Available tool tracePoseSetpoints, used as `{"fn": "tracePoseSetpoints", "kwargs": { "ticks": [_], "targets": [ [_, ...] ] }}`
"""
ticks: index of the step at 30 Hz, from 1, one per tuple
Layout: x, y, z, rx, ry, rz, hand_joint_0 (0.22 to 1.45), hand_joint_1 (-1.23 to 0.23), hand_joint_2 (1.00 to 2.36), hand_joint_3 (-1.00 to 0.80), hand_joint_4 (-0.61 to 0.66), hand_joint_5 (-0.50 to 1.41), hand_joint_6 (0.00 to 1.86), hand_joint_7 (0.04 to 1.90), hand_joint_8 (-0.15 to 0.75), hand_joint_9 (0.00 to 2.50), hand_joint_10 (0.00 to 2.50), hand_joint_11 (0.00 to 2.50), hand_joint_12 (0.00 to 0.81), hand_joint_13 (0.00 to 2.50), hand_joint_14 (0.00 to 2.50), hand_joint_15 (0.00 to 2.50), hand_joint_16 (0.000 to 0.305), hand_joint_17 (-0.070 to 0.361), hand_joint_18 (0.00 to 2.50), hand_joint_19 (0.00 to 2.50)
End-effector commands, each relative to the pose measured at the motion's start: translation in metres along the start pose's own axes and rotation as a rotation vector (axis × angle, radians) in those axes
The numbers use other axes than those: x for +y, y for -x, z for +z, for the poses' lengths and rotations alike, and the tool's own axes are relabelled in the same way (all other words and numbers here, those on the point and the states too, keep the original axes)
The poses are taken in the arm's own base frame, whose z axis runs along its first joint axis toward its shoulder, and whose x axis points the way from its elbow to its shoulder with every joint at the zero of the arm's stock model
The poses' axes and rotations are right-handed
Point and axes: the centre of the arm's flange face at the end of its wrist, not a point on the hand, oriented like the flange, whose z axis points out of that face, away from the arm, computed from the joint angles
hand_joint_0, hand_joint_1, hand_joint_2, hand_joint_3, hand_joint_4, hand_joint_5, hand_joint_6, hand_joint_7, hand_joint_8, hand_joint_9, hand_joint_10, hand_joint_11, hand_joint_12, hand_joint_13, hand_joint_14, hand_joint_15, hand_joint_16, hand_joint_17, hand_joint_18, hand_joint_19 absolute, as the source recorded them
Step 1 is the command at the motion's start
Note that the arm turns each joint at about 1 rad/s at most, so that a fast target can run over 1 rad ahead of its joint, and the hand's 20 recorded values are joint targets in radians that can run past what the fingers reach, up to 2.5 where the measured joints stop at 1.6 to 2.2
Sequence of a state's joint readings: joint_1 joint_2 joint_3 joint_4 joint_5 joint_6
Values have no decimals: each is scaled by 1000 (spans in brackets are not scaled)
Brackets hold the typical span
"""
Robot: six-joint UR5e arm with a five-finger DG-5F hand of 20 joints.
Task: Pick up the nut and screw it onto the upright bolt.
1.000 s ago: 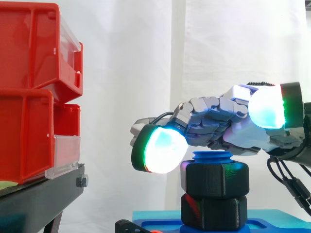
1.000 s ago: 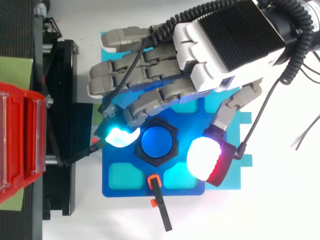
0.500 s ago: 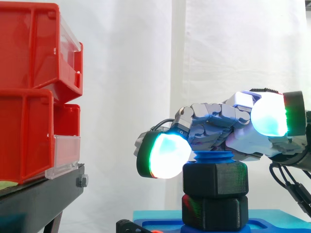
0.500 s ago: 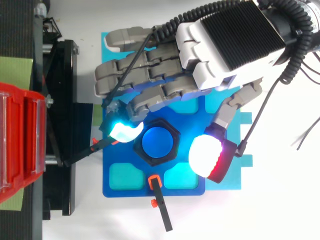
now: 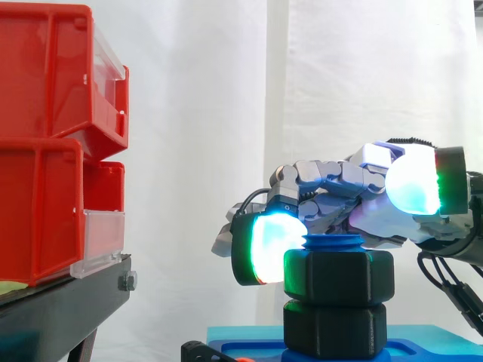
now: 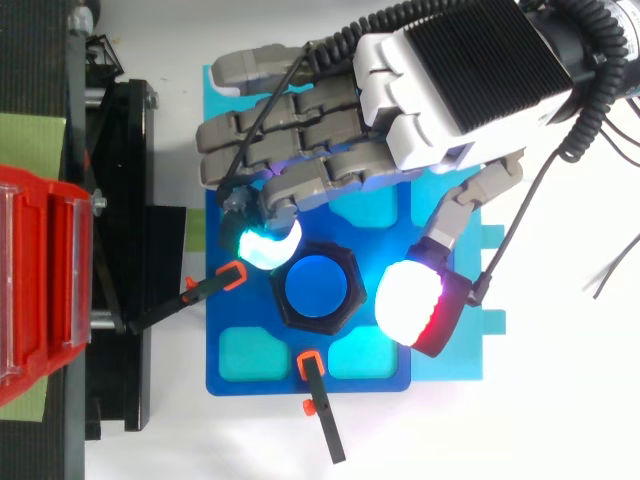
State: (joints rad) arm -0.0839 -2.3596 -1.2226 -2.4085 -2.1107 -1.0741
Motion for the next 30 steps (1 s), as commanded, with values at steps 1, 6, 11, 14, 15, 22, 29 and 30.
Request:
{"fn": "tracePoseSetpoints", "kwargs": {
  "ticks": [1,6,11,14,15,22,29,30],
  "targets": [
    [-2,1,-2,-1,-3,-4,455,-219,1000,-500,177,-24,682,1227,298,708,0,0,274,525,0,0,24,53,172,0],
    [-4,3,-4,-3,-7,-10,460,-240,1000,-500,134,-5,721,1151,274,914,0,0,244,672,0,0,18,41,325,0],
    [-6,4,-5,-4,-8,-13,466,-244,1000,-500,84,12,766,1080,254,1186,0,0,203,867,0,0,15,34,539,0],
    [-7,5,-6,-5,-11,-15,465,-242,1000,-500,69,14,780,1063,242,1264,0,0,194,957,0,27,13,30,614,0],
    [-8,5,-7,-6,-12,-15,464,-241,1000,-500,71,15,781,1067,242,1275,0,0,197,963,0,23,13,30,629,0],
    [-10,8,-8,-13,-8,-21,458,-226,1000,-500,80,20,784,1063,218,1434,0,24,189,1073,1,59,12,27,733,0],
    [-13,11,-10,-25,4,-32,461,-234,1000,-500,80,26,780,1060,183,1529,2,84,178,1147,3,85,10,23,825,0],
    [-14,12,-11,-27,9,-32,461,-235,1000,-500,79,26,778,1065,188,1545,0,88,179,1152,2,76,10,23,831,0]
  ]
}}
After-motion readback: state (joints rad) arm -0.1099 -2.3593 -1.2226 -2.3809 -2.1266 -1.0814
